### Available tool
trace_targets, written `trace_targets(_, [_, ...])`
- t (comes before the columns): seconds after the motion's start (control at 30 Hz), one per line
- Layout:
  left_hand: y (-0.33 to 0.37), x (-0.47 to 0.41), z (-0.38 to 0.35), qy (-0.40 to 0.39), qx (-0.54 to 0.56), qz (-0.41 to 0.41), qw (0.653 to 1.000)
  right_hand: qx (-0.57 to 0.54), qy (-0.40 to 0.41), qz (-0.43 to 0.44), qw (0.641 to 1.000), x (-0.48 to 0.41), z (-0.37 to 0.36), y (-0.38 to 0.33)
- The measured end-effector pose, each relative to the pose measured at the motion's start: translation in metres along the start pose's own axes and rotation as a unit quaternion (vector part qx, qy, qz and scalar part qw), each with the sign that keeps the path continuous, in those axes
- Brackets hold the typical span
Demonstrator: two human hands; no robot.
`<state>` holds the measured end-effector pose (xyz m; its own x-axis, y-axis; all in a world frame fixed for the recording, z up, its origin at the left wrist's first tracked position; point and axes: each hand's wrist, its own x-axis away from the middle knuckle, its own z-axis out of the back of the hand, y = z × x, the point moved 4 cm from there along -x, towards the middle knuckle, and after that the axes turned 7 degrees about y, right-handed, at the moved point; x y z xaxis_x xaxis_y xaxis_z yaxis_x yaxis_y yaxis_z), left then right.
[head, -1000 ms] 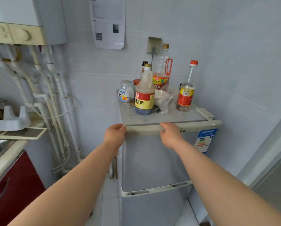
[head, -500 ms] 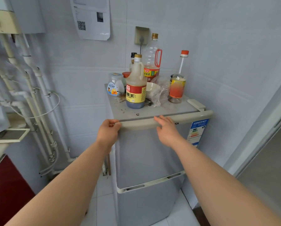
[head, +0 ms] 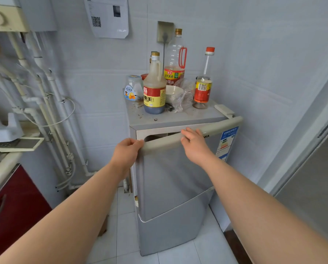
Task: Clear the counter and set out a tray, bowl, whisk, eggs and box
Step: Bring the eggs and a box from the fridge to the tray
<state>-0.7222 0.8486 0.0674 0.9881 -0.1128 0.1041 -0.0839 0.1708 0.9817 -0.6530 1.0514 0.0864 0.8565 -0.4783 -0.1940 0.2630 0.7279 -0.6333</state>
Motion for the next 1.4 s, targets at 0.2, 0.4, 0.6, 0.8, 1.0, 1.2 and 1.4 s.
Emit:
trace_targets(0.2, [0.000, 0.058, -0.019, -0.056, -0.034, 0.017, 0.998, -0.050, 0.001, 0.001, 0.999, 0.044, 0.032, 0.023])
trace_targets(0.4, [-0.003, 0.124, -0.078, -0.156, -0.032, 0.033, 0.987, -0.111, -0.002, -0.018, 0.994, 0.092, 0.076, 0.055])
trace_targets(0.6, [-0.001, 0.169, -0.153, -0.221, -0.031, 0.021, 0.974, -0.081, -0.007, -0.064, 0.995, 0.123, 0.124, 0.094])
trace_targets(0.8, [0.007, 0.197, -0.219, -0.235, -0.022, 0.010, 0.972, -0.055, 0.034, -0.096, 0.993, 0.139, 0.172, 0.137])
trace_targets(1.0, [0.015, 0.206, -0.282, -0.233, -0.035, -0.014, 0.972, -0.018, 0.086, -0.132, 0.987, 0.144, 0.214, 0.181])
trace_targets(1.2, [0.027, 0.207, -0.335, -0.253, -0.040, -0.028, 0.966, 0.145, 0.117, -0.144, 0.972, 0.153, 0.261, 0.206])
trace_targets(1.4, [0.042, 0.208, -0.378, -0.281, -0.055, -0.033, 0.957, 0.255, 0.111, -0.125, 0.952, 0.146, 0.277, 0.232])
